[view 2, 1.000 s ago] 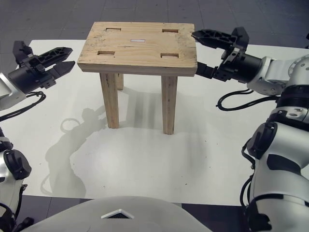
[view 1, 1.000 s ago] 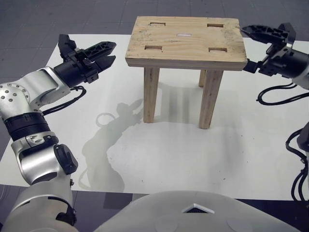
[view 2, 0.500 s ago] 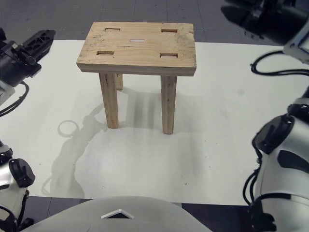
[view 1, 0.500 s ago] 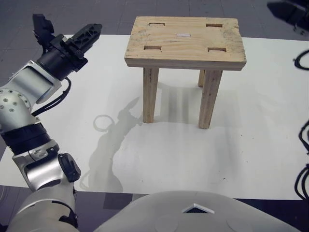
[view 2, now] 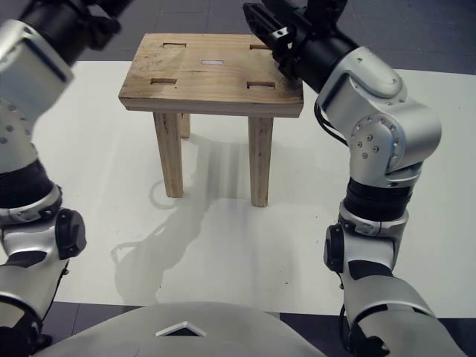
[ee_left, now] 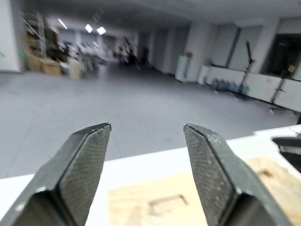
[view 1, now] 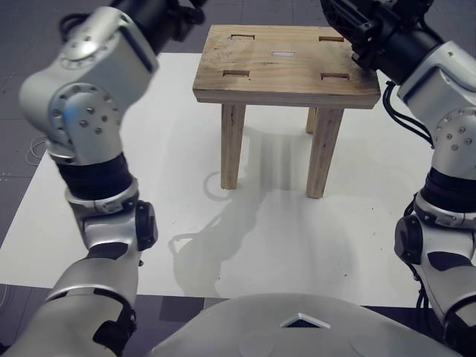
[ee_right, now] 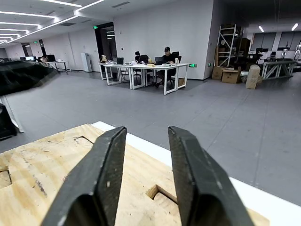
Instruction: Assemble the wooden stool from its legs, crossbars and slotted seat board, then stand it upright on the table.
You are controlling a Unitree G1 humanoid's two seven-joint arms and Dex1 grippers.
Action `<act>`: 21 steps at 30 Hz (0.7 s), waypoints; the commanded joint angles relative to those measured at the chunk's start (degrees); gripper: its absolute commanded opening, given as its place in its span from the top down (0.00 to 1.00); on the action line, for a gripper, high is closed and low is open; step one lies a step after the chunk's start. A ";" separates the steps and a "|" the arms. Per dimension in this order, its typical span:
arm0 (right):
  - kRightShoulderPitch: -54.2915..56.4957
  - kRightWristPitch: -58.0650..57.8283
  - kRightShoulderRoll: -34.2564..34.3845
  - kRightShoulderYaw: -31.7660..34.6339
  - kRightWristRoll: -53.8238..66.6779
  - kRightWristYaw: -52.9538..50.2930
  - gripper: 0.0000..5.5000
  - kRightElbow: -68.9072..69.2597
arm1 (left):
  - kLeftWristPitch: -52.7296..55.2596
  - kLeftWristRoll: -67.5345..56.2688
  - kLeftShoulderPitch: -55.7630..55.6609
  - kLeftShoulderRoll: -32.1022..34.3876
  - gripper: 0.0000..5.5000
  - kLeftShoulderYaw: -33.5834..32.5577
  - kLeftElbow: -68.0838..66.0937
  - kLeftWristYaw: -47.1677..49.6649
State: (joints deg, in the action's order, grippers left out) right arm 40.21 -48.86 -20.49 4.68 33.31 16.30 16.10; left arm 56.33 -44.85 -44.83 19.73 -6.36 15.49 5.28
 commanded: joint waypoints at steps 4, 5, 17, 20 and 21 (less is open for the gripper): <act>3.81 7.27 1.09 -1.49 -5.72 0.07 0.93 -4.12 | -10.14 9.25 -6.74 -1.56 0.48 1.73 -4.57 -3.58; 6.85 9.07 1.78 -1.20 -6.24 -0.01 0.96 -5.63 | -13.15 11.68 -9.55 -0.85 0.48 2.12 -5.73 -4.66; 12.25 12.09 4.44 -4.01 -6.83 2.88 0.98 -10.28 | -14.63 17.18 -10.54 -1.97 0.48 1.06 -8.40 -8.46; -3.97 8.47 4.44 -9.79 -7.90 4.93 0.98 -10.27 | -6.68 15.05 6.61 -8.86 0.48 0.88 -10.55 -5.28; -9.71 8.43 3.32 -11.31 -9.04 5.58 0.98 -10.28 | -3.11 14.92 14.77 -10.77 0.48 2.42 -9.67 -4.18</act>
State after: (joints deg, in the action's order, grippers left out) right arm 43.87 -37.64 -16.07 -2.73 25.81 20.52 6.65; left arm 45.07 -28.52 -45.96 13.92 -5.67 6.32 -1.63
